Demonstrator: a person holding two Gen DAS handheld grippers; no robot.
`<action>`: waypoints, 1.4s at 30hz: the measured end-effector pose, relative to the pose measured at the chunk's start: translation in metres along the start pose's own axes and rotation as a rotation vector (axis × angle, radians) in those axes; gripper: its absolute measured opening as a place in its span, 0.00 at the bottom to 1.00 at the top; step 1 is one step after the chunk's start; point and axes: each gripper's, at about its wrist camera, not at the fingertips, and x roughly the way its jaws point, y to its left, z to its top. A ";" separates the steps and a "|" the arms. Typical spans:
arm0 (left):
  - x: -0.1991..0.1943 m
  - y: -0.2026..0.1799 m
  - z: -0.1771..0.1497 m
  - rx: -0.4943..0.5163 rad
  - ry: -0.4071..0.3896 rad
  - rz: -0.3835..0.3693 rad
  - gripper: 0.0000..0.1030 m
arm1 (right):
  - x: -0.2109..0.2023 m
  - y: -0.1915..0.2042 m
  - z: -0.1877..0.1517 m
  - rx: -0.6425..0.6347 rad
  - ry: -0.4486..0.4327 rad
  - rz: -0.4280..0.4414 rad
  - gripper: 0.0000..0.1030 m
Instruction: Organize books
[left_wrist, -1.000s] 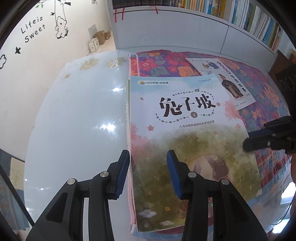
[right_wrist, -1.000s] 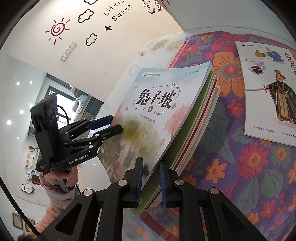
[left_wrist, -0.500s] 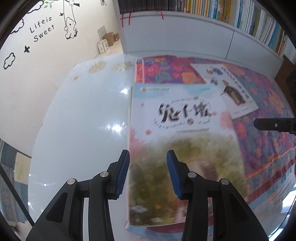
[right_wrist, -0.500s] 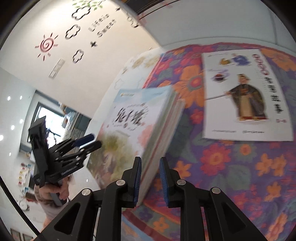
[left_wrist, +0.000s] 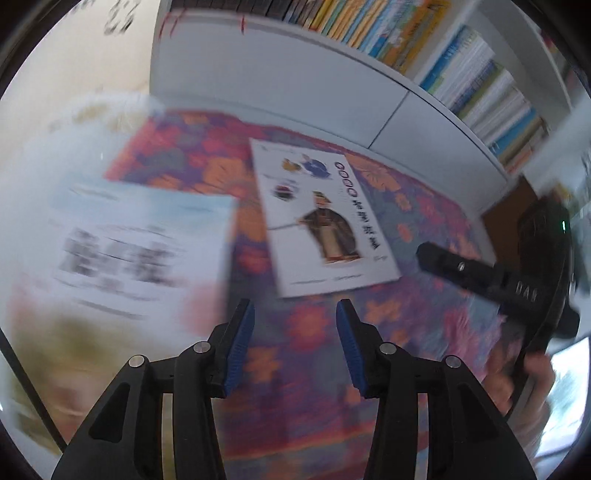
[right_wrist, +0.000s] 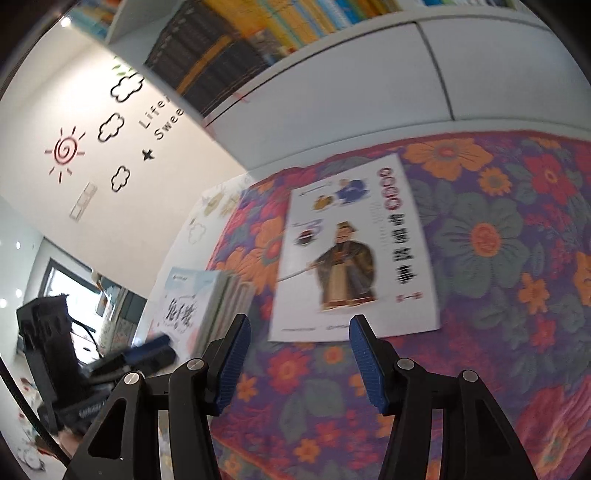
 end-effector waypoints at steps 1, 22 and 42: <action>0.012 -0.006 0.002 -0.025 0.002 0.002 0.42 | 0.000 -0.010 0.004 0.010 -0.001 -0.009 0.52; 0.107 -0.033 0.030 0.045 -0.013 0.261 0.59 | 0.061 -0.074 0.046 0.032 0.074 0.020 0.55; 0.049 -0.058 -0.081 0.235 0.224 0.003 0.59 | -0.032 -0.069 -0.077 0.012 0.256 -0.073 0.56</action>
